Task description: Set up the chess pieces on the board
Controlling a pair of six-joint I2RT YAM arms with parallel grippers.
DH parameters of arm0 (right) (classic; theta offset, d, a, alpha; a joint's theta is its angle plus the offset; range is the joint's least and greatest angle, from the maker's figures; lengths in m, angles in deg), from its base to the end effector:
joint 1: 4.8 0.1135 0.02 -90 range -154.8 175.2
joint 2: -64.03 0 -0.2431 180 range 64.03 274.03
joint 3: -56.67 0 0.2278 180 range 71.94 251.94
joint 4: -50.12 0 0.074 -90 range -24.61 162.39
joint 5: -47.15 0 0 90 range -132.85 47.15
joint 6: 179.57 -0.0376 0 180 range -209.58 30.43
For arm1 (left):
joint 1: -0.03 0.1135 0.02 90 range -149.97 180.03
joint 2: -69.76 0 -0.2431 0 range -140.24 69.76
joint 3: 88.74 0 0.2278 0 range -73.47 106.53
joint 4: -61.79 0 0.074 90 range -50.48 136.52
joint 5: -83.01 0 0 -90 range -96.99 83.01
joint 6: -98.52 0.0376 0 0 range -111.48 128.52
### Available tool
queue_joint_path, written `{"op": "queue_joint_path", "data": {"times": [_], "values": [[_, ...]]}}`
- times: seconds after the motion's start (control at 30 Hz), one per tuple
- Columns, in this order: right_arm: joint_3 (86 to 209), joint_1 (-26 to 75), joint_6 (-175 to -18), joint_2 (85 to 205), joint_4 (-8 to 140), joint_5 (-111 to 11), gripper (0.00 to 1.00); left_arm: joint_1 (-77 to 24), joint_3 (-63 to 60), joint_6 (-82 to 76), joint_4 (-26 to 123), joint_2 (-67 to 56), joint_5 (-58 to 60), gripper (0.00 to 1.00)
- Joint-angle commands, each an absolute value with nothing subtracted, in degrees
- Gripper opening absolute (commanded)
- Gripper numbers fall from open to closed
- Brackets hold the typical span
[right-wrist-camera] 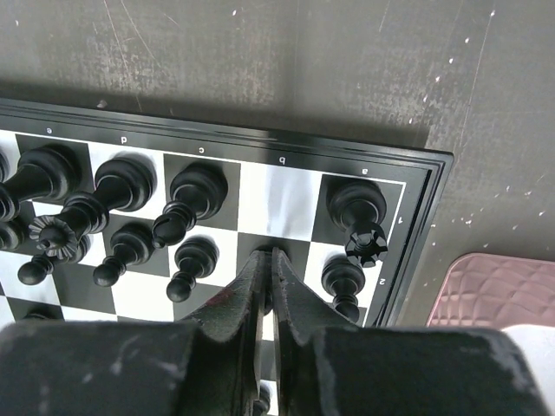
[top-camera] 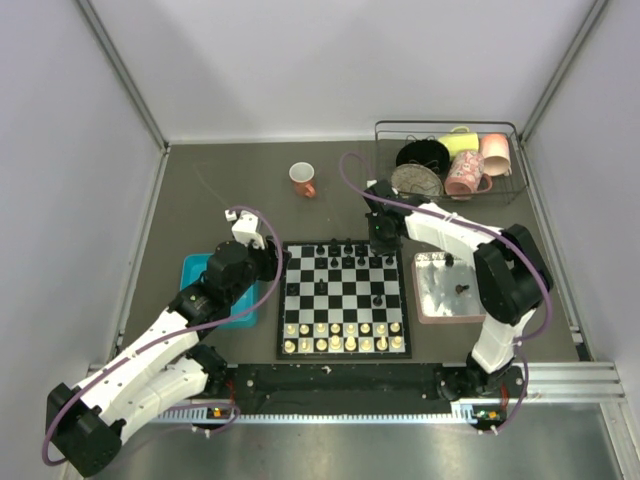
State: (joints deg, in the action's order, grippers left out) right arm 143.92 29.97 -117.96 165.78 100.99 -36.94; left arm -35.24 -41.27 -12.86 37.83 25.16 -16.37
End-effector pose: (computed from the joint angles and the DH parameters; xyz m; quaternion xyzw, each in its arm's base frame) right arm 0.2786 0.1887 0.1932 -0.0433 0.9748 0.0686 0.2078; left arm 0.1489 -0.0978 0.2556 0.0535 0.8214 -0.2082 0.5283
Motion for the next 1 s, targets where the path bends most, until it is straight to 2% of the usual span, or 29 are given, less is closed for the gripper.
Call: {"op": "queue_joint_path", "data": {"times": [0.0,0.27,0.4,0.6,0.77,0.97], "values": [[145.1,30.8,-118.0,164.0,99.9,-36.9,0.10,-35.0,-41.7,-13.3,39.8,26.2,-16.0,0.56],[144.5,28.7,-117.8,154.1,102.3,-33.5,0.25,-35.0,-41.5,-13.3,39.6,26.3,-16.0,0.56],[136.8,22.9,-118.5,146.4,103.4,-32.1,0.28,-35.0,-41.4,-13.2,39.7,26.3,-16.0,0.56],[124.4,8.7,-119.1,136.0,103.2,-32.4,0.33,-34.8,-41.3,-13.3,40.2,25.8,-15.4,0.56],[120.5,4.3,-118.1,135.0,100.6,-33.7,0.42,-34.8,-41.3,-13.2,40.4,25.3,-15.1,0.56],[118.7,4.0,-118.7,138.5,95.7,-31.1,0.43,-34.8,-41.3,-13.2,40.2,25.5,-15.2,0.56]]}}
